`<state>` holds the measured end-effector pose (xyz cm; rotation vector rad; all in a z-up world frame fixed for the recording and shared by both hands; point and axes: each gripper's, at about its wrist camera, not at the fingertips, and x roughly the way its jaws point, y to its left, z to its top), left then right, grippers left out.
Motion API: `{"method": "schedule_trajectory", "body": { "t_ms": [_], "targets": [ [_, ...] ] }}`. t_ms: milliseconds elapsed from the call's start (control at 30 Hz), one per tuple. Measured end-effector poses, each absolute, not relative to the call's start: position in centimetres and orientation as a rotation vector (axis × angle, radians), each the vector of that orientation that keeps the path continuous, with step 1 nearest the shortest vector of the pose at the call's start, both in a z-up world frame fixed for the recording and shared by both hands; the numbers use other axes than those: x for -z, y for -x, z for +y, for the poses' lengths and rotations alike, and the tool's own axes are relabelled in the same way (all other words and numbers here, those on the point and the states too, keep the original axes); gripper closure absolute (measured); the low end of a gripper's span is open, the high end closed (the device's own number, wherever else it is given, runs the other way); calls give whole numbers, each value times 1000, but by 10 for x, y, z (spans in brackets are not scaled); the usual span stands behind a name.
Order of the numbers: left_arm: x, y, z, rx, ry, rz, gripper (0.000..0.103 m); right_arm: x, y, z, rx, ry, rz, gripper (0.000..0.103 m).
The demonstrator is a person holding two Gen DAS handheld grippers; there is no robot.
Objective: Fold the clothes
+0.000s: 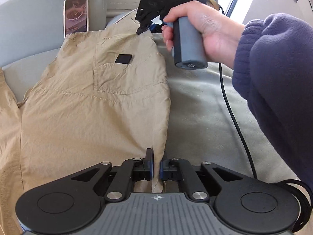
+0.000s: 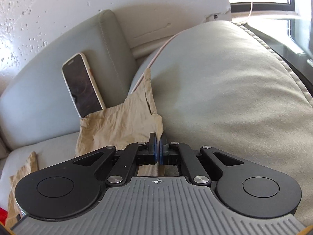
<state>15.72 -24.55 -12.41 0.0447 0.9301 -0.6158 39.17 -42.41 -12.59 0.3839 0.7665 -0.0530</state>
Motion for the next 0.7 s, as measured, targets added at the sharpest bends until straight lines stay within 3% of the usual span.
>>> {"method": "schedule_trajectory", "body": {
  "t_ms": [33, 67, 100, 133, 200, 367, 533, 633, 700],
  "targets": [
    [121, -155, -244, 616, -37, 938, 80, 124, -391, -426, 57, -397, 778, 93],
    [115, -152, -240, 611, -29, 939, 64, 120, -390, -426, 62, -406, 789, 89],
    [108, -148, -234, 610, -20, 934, 56, 116, -389, -425, 67, -407, 793, 75],
    [100, -144, -228, 610, -10, 930, 56, 109, -383, -424, 76, -399, 782, 61],
    [78, -139, -206, 627, 67, 954, 46, 86, -369, -418, 97, -350, 730, 58],
    [10, -135, -130, 643, 305, 968, 39, -11, -326, -384, 80, -237, 615, 56],
    [-43, -161, -64, 581, 323, 792, 26, -108, -296, -328, -53, -155, 526, 29],
    [-40, -196, -42, 391, 222, 687, 23, -122, -317, -290, -127, -101, 536, 24],
    [-23, -226, -32, 239, 150, 615, 23, -101, -346, -268, -153, -53, 545, 24]
  ]
}}
